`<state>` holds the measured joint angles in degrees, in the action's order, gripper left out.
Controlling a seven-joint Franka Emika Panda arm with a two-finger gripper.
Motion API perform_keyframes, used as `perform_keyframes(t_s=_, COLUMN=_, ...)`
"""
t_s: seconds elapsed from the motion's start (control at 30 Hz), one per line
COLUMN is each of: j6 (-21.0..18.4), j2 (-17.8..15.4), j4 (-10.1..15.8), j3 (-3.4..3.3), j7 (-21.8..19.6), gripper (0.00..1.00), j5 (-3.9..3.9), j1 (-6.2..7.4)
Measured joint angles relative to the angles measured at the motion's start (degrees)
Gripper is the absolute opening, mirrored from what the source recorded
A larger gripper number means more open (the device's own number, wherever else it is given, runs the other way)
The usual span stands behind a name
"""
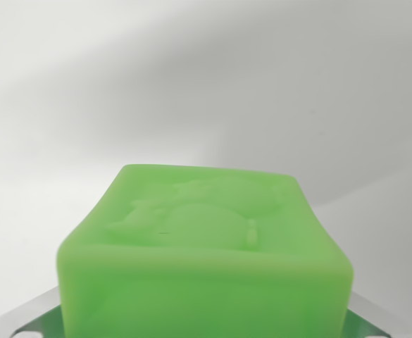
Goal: Stack cube
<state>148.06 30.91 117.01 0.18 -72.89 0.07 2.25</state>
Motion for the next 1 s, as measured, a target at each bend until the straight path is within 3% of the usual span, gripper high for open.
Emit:
perform_keyframes(t_s=0.53, j6=-4.8, j2=-5.7, j4=0.6, j3=0.00, j7=0.1, gripper=0.00, j5=0.00, j1=-0.01)
perform_keyframes(t_s=1.0, j6=-4.9, j2=-8.7, j4=4.0, j3=0.00, j7=5.8, gripper=0.00, j5=0.00, j1=-1.66)
